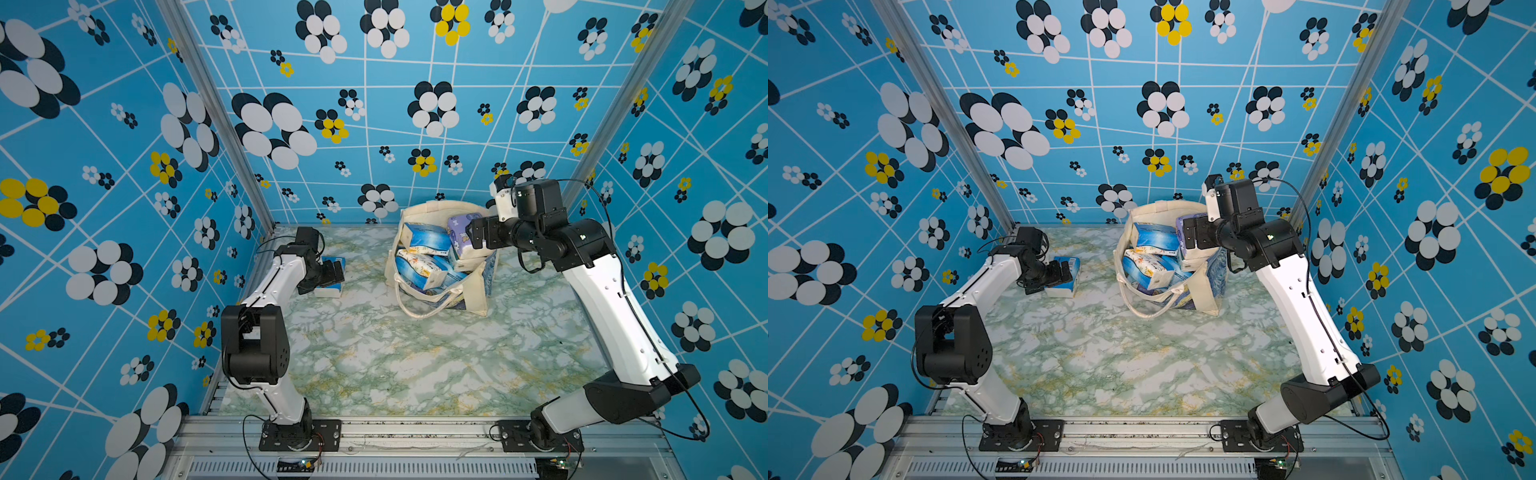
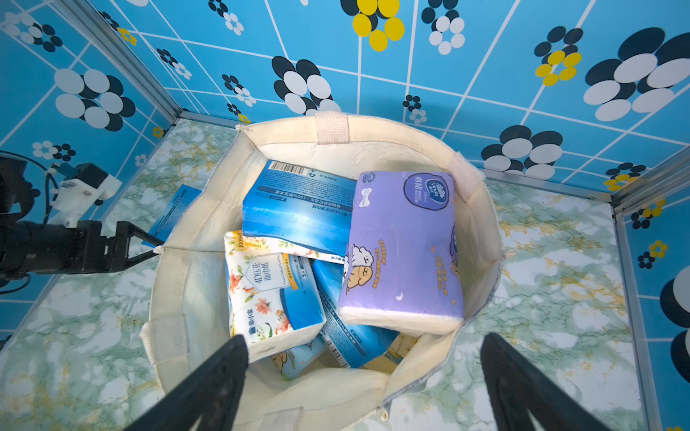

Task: Put tissues into the canvas bag
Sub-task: Pick up the pack of facial tissues from the center of the board.

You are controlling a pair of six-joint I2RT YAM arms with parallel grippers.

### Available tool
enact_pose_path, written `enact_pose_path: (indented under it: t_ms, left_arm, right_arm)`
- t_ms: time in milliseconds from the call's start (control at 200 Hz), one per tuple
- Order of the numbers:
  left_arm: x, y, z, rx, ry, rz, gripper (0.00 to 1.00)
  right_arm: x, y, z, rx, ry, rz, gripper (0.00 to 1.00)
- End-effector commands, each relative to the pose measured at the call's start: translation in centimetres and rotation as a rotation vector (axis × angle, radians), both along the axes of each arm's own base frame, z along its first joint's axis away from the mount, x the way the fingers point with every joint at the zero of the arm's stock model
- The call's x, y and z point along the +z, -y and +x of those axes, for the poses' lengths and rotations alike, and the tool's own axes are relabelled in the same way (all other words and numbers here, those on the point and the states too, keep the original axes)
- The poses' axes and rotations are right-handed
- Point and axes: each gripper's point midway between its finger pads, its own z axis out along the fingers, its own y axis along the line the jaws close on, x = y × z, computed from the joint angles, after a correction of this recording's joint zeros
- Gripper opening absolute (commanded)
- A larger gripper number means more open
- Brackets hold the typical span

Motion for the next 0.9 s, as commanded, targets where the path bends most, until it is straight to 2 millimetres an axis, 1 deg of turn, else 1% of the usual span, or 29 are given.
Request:
enact_pose_path:
  t_ms: [0,115,175,195,295,555,900]
  left_arm:
    - [0.6,-0.6,2.0,-0.036,0.033,0.034,0.99]
    - [0.8,-1.4,2.9,-0.049,0.035,0.089,0.99]
    - [1.4,-1.9,3.1,-0.059,0.043,0.124,0.99]
    - [0.8,-2.0,3.2,-0.062,0.028,0.134,0.99]
    - [0.3,-2.6,3.6,-0.079,0.014,0.168,0.99]
    - [-1.8,-2.4,4.6,-0.114,-0.014,0.145,0.99]
    - [-3.7,-2.1,5.5,-0.136,-0.042,0.125,0.99]
  right_arm:
    - [2.1,0.8,-0.4,-0.027,0.073,0.032,0.99]
    - [2.0,0.9,-0.4,-0.032,0.074,0.027,0.99]
    - [2.0,0.9,-0.5,-0.032,0.074,0.027,0.99]
    - [2.0,0.9,-0.5,-0.032,0.074,0.027,0.99]
    - [2.0,1.0,-0.5,-0.034,0.078,0.025,0.99]
    - [2.3,1.4,-0.7,-0.047,0.101,0.023,0.99]
    - [3.1,2.0,-1.1,-0.068,0.148,0.033,0.99]
